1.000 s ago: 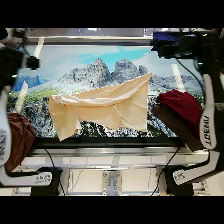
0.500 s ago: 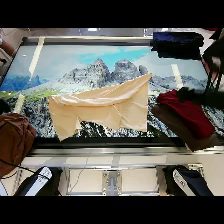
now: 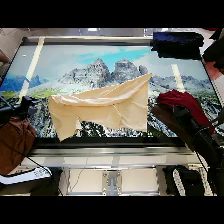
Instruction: Fold the shirts.
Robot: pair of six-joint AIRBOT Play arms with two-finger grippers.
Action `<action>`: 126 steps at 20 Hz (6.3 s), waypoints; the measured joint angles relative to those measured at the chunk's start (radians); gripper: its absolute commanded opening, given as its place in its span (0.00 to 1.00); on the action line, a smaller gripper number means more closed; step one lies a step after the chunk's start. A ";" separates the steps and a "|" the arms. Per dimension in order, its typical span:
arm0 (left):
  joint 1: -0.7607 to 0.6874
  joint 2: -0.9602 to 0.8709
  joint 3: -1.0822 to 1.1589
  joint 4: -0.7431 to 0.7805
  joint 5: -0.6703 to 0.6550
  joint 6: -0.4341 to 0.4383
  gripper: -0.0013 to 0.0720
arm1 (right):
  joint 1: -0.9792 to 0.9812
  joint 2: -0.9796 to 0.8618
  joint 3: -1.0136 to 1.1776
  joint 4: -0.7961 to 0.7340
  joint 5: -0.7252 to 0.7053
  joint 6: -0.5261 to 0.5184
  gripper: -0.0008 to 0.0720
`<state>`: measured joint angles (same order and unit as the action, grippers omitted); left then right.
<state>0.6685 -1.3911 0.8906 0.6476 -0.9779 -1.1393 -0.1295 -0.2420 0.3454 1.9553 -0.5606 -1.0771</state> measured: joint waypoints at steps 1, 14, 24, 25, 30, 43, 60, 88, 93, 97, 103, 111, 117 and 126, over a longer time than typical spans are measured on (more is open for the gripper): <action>-0.016 -0.031 0.010 0.004 0.000 0.015 0.83 | 0.000 0.008 0.002 0.002 -0.004 0.010 0.74; -0.187 -0.190 0.083 0.151 -0.029 0.043 0.03 | 0.000 0.029 0.158 -0.008 -0.153 -0.038 0.69; -0.172 -0.159 0.086 0.189 -0.146 0.043 0.03 | 0.000 -0.250 0.154 0.047 -0.506 -0.127 0.67; -0.169 -0.148 0.086 0.189 -0.150 0.043 0.03 | 0.000 -0.329 0.150 0.077 -0.524 -0.156 0.67; -0.160 -0.083 0.086 0.190 -0.163 0.043 0.03 | 0.019 -0.695 0.140 0.315 -0.471 -0.310 0.67; -0.158 -0.039 0.086 0.190 -0.167 0.043 0.03 | 0.223 -0.963 0.140 0.479 -0.113 -0.293 0.06; 0.051 0.718 0.172 0.103 -0.328 0.048 0.03 | 0.230 -0.438 0.849 0.053 -0.492 -0.500 0.02; -0.363 0.237 1.002 0.455 -0.264 -0.093 0.03 | 0.230 -0.896 1.553 -0.264 -0.819 -0.514 0.02; -0.391 -0.157 1.002 0.459 -0.138 -0.074 0.03 | 0.230 -1.287 1.553 -0.263 -0.616 -0.499 0.02; -0.440 -0.397 1.002 0.462 0.061 -0.041 0.03 | 0.229 -1.509 1.554 -0.263 -0.397 -0.441 0.02; -0.492 -0.542 1.003 0.443 0.289 -0.030 0.76 | 0.226 -1.636 1.577 -0.242 -0.110 -0.275 0.73; -0.325 -0.312 0.956 0.416 -0.050 -0.119 0.75 | 0.140 -1.508 1.639 -0.400 -0.566 -0.296 0.71; -0.094 0.058 0.340 0.356 -0.203 -0.109 0.75 | 0.086 -1.169 1.148 -0.463 -0.705 -0.390 0.71; -0.092 0.201 -0.268 0.090 0.093 -0.029 0.75 | 0.077 -0.856 0.700 -0.354 -0.454 -0.394 0.71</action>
<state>0.5762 -1.1896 0.6228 0.7380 -0.8845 -1.1683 -0.0528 -1.0985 1.0451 1.6009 -1.0142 -1.4708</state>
